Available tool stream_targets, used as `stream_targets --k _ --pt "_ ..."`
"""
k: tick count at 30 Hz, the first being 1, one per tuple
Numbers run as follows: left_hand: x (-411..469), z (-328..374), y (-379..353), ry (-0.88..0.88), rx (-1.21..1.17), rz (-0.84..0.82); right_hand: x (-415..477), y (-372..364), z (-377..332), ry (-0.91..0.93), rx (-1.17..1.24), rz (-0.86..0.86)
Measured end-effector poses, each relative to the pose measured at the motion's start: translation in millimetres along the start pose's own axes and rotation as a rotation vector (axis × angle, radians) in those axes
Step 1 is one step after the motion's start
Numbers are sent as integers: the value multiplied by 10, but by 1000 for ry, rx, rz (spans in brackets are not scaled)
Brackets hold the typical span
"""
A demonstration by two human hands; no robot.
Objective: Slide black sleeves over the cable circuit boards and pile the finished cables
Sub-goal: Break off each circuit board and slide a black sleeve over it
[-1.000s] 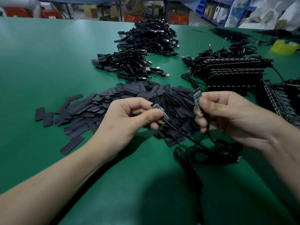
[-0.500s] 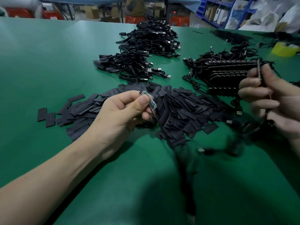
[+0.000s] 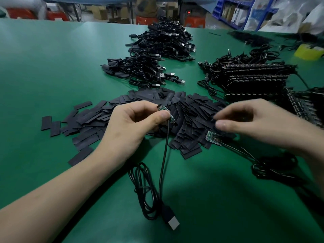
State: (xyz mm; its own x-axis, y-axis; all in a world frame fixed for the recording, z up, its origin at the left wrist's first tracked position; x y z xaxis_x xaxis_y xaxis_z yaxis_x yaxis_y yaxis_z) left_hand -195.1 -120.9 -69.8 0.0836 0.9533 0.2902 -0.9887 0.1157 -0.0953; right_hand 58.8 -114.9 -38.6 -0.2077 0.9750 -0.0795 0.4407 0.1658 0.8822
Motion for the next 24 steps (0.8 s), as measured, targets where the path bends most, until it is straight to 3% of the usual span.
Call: stream_targets --k 2,6,10,12,17,24 --pt "1 -1 2 -10 33 11 27 -8 -217 65 -26 105" --pt "-1 10 -23 -55 47 -16 32 -392 -664 238 150 -32" --pt "11 13 27 -79 74 -16 7 -570 -789 235 570 -104" --pt "39 33 122 -124 232 42 20 -544 -757 207 705 -113" --pt "95 47 164 -322 986 9 30 -587 -588 73 887 -138" --pt "119 22 122 -337 1139 -35 46 -712 -452 -11 835 -152"
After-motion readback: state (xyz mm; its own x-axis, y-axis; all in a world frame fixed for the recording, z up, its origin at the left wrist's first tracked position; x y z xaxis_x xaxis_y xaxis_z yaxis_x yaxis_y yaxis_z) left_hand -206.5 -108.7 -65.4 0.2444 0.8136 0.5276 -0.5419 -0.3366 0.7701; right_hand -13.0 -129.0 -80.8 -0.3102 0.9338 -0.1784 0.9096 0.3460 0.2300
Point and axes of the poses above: each hand's wrist, its own x-axis towards the middle knuckle, its own y-axis out of the back of the hand, z = x × y, the point moved 6 cm from there along x, towards the middle knuckle, and after that the axes turned 8 degrees about -x, right-handed, at the moved point
